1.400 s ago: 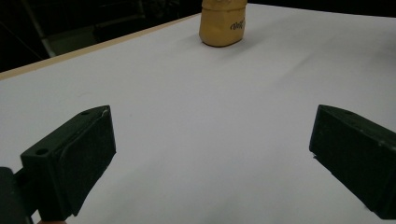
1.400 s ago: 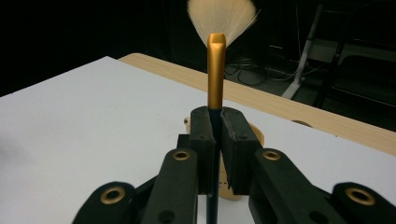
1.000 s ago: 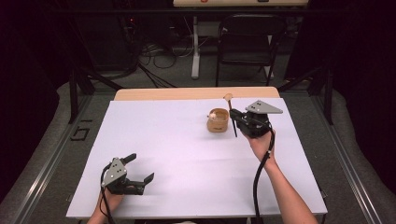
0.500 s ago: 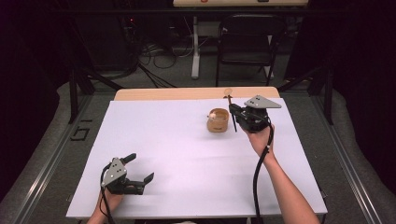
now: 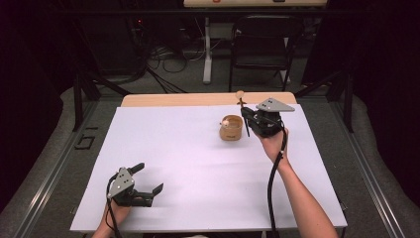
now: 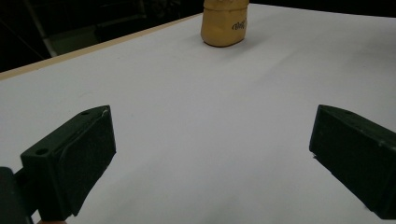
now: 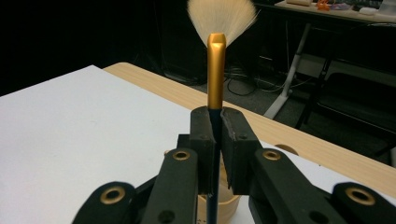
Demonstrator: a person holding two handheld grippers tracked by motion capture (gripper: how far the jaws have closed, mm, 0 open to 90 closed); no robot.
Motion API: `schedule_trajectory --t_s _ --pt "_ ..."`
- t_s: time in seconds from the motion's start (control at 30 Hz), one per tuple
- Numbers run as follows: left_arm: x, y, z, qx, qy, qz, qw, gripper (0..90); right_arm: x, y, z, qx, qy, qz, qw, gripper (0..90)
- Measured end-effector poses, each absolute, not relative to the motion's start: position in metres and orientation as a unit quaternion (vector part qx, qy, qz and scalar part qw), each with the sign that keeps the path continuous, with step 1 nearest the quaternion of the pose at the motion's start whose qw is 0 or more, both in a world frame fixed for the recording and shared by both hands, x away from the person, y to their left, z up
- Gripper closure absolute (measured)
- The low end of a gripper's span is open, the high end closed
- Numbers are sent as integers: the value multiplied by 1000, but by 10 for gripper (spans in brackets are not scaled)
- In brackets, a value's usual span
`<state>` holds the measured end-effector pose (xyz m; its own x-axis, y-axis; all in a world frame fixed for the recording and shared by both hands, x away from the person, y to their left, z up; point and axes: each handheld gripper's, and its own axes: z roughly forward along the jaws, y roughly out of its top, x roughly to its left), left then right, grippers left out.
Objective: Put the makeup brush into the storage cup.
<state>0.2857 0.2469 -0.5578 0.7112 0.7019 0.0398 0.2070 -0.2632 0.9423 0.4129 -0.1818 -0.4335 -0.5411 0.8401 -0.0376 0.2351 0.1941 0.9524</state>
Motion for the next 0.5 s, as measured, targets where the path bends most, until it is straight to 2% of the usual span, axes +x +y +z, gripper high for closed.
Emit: schedule_trajectory --t_s 0.5 --pt "286 247 -558 760 300 235 527 3 430 -170 -430 371 713 510 306 837"
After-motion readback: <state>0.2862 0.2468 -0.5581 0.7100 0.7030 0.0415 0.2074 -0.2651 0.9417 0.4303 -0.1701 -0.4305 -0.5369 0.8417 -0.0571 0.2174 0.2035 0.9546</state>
